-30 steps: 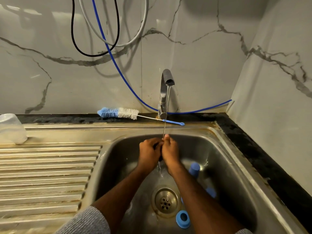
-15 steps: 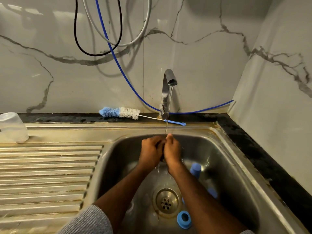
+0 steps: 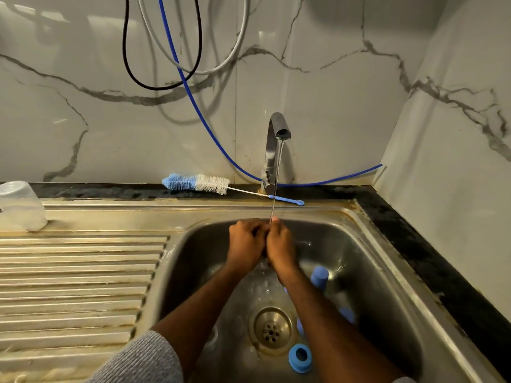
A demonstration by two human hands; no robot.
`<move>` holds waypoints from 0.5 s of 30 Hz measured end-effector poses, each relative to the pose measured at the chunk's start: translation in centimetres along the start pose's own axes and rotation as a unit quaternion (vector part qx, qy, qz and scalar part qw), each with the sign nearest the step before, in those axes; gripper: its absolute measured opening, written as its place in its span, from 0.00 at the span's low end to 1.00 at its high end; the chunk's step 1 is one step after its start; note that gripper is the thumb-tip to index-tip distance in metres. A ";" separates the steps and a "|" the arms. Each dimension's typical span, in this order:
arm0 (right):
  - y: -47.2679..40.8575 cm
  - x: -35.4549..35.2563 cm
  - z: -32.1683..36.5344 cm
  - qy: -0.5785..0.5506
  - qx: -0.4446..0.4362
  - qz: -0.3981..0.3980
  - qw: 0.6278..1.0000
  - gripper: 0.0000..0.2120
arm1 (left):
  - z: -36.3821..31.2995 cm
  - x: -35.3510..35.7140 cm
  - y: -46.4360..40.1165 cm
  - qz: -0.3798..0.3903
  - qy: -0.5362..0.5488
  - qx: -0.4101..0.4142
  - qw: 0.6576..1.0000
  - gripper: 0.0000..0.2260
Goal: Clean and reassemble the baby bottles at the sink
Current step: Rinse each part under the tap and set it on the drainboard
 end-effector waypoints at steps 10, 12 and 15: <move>-0.5 -1.2 -0.3 -0.130 0.127 0.122 0.976 0.14 | 1.8 0.4 0.3 0.016 0.001 0.012 1.000 0.12; -0.5 -1.4 -0.4 -0.171 0.131 0.132 0.968 0.10 | 2.2 0.4 0.4 0.020 0.002 -0.019 1.000 0.13; -0.5 -1.7 -0.7 -0.193 0.160 0.126 0.960 0.09 | 2.5 0.4 0.5 0.050 -0.027 -0.020 0.998 0.07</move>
Point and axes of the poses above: each hand's wrist, its own y-axis away from the middle knuckle, its own x-axis out of the palm, z = x × y, the point moved 3 cm from there along -y, towards the middle knuckle, and after that the axes turned 3 degrees about x, right-handed, at the moved point
